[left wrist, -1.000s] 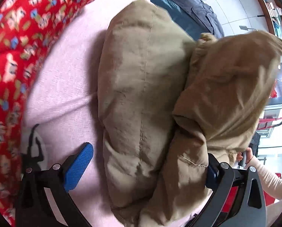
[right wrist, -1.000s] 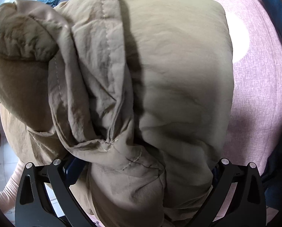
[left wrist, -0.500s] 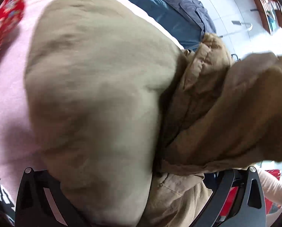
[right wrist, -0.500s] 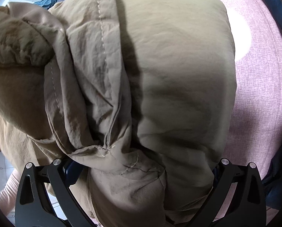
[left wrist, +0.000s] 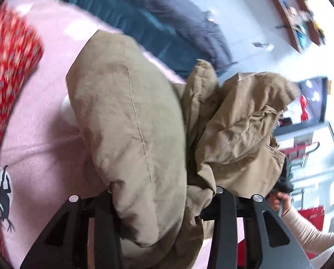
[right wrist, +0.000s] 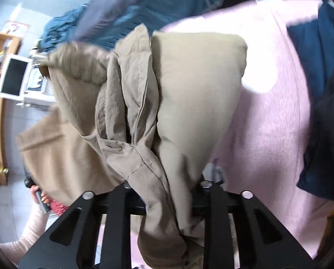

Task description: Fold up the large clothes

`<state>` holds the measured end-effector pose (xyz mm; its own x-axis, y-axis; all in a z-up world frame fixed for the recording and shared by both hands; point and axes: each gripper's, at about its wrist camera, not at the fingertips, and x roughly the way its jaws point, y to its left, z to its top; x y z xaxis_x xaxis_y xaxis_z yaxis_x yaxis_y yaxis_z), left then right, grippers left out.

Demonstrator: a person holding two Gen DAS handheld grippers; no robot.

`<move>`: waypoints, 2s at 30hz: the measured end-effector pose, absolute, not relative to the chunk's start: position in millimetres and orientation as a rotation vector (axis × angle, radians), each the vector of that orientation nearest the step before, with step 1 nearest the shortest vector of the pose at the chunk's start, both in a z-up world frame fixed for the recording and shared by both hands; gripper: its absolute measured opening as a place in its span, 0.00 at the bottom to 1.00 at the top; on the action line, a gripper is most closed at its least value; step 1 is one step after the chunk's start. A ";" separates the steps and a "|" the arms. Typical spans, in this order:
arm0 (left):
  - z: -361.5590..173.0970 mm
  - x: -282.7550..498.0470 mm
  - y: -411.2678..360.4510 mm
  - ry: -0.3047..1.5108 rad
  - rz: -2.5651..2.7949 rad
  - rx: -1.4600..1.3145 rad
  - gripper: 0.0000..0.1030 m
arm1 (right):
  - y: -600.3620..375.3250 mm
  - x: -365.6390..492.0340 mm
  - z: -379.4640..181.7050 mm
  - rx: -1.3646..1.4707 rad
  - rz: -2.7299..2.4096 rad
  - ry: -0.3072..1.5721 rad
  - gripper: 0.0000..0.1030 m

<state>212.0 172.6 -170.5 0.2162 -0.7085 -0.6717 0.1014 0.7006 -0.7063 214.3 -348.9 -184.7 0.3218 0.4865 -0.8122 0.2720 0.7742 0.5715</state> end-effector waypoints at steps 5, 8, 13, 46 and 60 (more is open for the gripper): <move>-96.3 195.9 125.2 1.153 -0.719 -0.523 0.32 | -340.6 209.0 -78.1 0.652 0.222 1.133 0.11; -54.4 183.1 109.5 1.098 -0.803 -0.517 0.32 | -352.1 197.6 -19.0 0.648 0.198 1.068 0.11; 21.5 172.1 31.3 0.977 -0.998 -0.469 0.32 | -404.7 146.3 96.7 0.581 0.149 0.947 0.10; -63.8 159.0 -409.8 1.244 -0.687 -0.335 0.71 | -943.1 -125.3 -42.9 1.137 -0.544 0.610 0.74; 69.7 84.2 -413.2 0.868 -0.636 0.120 0.94 | -867.8 -162.1 80.7 0.787 -0.878 0.575 0.81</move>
